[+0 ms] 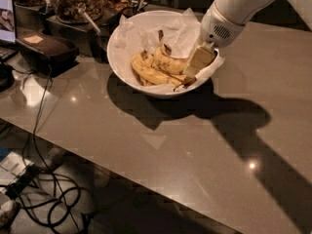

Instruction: Pick banana from white bowl

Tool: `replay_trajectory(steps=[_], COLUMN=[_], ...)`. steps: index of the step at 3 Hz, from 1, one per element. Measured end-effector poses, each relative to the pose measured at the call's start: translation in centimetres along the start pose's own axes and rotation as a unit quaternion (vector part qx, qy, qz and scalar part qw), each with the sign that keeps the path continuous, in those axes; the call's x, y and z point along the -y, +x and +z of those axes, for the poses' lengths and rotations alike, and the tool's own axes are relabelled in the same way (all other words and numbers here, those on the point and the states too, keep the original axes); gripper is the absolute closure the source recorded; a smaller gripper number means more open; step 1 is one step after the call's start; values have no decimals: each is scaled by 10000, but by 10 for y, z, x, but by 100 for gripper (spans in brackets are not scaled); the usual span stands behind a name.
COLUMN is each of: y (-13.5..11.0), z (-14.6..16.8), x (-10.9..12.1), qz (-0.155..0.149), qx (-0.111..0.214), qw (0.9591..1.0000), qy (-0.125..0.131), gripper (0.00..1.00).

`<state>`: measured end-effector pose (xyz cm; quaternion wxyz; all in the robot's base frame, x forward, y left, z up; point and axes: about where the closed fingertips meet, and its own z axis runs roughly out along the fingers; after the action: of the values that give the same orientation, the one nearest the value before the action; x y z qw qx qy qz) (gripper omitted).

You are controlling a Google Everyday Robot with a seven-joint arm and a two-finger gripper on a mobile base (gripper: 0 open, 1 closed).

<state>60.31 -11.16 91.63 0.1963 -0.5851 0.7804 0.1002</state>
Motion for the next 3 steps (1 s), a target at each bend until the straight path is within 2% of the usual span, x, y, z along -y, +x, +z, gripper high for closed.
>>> replay_trajectory(steps=[1, 2, 3], y=[-9, -23, -37], z=[-3, -15, -32], x=[-5, -33, -65], qz=[-112, -356, -739], qx=[-42, -134, -10], qw=[9999, 9993, 9971], qy=[35, -30, -166], gripper=[100, 100, 100])
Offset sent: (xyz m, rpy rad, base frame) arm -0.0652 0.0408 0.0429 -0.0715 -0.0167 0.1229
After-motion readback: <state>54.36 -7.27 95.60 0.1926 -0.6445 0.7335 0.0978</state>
